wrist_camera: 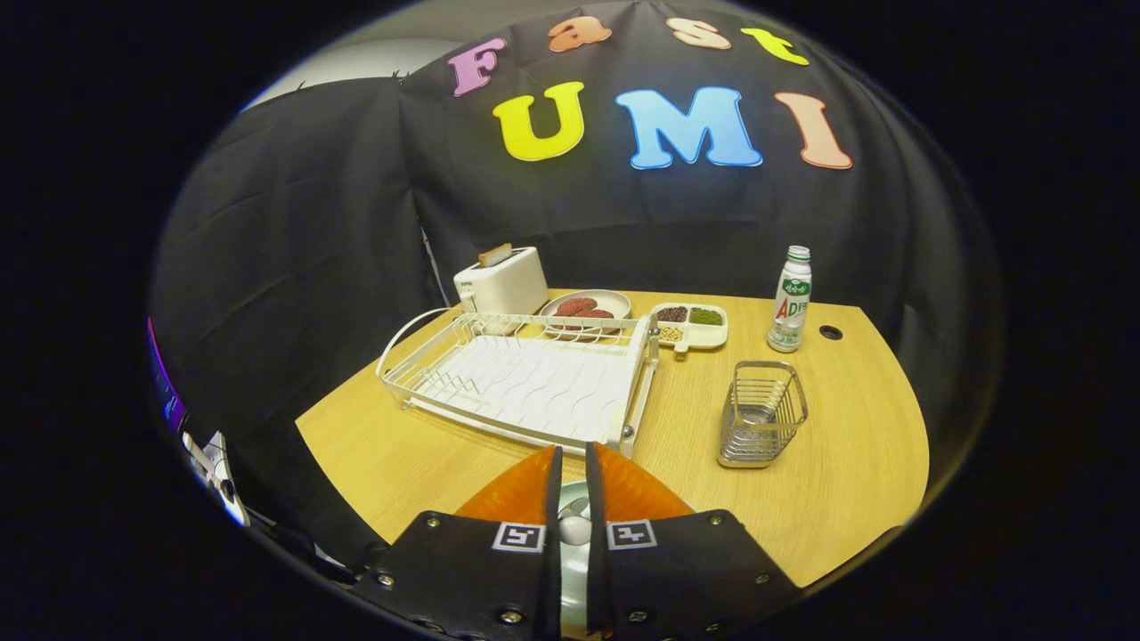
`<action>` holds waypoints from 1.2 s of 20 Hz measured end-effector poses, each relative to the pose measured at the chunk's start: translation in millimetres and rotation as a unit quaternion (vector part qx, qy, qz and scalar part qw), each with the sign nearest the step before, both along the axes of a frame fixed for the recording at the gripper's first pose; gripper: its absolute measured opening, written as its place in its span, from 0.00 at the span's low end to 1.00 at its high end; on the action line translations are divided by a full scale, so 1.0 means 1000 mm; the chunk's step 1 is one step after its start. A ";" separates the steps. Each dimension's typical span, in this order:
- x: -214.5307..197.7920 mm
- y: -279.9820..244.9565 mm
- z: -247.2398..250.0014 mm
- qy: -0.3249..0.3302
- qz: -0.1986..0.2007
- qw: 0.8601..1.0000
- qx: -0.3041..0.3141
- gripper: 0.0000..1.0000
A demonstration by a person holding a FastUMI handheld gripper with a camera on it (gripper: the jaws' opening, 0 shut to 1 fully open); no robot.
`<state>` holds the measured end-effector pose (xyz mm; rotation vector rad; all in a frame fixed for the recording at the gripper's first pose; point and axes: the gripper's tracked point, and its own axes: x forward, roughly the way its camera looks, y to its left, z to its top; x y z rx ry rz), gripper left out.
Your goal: Take the plate from the dish rack, then take the spoon from the basket and place it into the plate.
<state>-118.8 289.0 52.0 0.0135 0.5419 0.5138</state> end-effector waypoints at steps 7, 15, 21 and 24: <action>0.007 0.013 -0.015 0.011 0.010 1.000 -0.011 0.16; 0.023 -0.058 0.029 -0.045 -0.062 0.997 -0.025 0.61; 0.039 -0.131 0.123 -0.136 -0.159 0.978 -0.003 0.61; 0.037 -0.158 0.173 -0.191 -0.193 0.962 -0.004 0.61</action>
